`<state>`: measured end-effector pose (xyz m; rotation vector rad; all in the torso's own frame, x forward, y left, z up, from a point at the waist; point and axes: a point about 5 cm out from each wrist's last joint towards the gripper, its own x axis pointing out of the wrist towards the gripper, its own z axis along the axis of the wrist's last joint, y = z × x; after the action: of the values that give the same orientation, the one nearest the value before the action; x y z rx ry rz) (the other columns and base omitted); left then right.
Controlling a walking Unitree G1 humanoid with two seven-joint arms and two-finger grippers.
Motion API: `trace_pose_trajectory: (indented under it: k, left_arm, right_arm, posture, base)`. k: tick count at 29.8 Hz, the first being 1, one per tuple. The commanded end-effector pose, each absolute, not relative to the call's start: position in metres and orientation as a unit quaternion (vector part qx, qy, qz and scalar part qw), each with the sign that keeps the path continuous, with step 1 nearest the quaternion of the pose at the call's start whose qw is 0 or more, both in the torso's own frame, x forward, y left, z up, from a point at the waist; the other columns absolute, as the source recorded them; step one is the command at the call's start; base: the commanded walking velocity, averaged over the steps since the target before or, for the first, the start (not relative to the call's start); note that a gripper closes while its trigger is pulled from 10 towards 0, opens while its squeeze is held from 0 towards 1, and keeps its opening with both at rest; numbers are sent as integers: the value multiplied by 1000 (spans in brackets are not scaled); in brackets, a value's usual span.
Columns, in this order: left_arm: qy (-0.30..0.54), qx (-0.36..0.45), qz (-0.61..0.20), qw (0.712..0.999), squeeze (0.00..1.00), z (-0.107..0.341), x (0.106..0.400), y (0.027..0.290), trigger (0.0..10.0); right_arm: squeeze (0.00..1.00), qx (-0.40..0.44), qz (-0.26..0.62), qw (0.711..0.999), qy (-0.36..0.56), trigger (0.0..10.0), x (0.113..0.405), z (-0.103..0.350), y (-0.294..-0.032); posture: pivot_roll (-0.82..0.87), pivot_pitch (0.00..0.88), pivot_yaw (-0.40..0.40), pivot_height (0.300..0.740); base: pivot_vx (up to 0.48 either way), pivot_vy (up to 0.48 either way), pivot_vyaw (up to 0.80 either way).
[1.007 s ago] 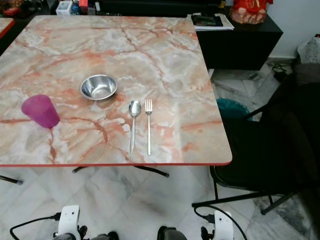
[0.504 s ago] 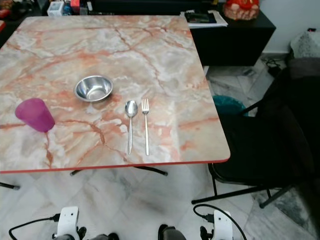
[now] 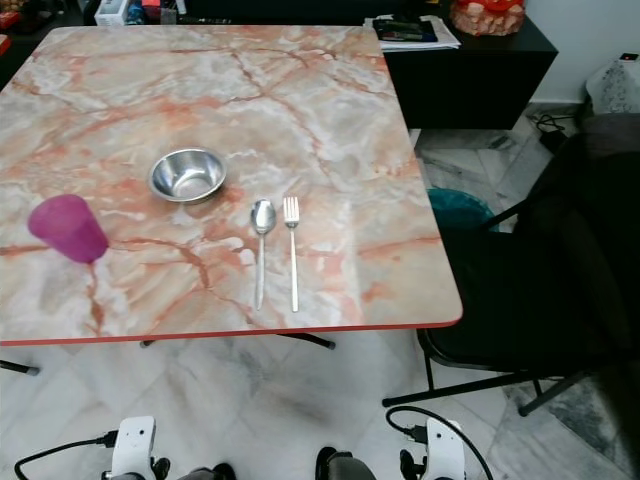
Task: Setting the table
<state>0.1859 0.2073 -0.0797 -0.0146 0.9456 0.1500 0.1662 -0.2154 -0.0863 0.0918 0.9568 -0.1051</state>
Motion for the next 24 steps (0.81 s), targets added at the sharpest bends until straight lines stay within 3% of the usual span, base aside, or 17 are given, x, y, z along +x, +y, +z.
trace_pose_trajectory:
  k: [1, 5, 24]
  left_arm:
    - [471, -8, 67, 879, 0, -85, 177, 204, 10000]
    - [471, -7, 67, 880, 0, -85, 178, 204, 10000]
    - [448, 12, 89, 890, 0, -79, 182, 218, 10000]
  right_arm:
    - [0, 46, -61, 880, 468, 10000, 159, -89, -219]
    - [0, 46, -62, 880, 469, 10000, 159, -89, -219]
    - [0, 45, -59, 880, 470, 10000, 158, -89, -219]
  posture:
    - [-59, 212, -51, 740]
    - [-59, 211, -51, 740]
    - [-58, 209, -54, 740]
  base:
    - [0, -364, 0]
    - [0, -331, 0]
    - [0, 0, 0]
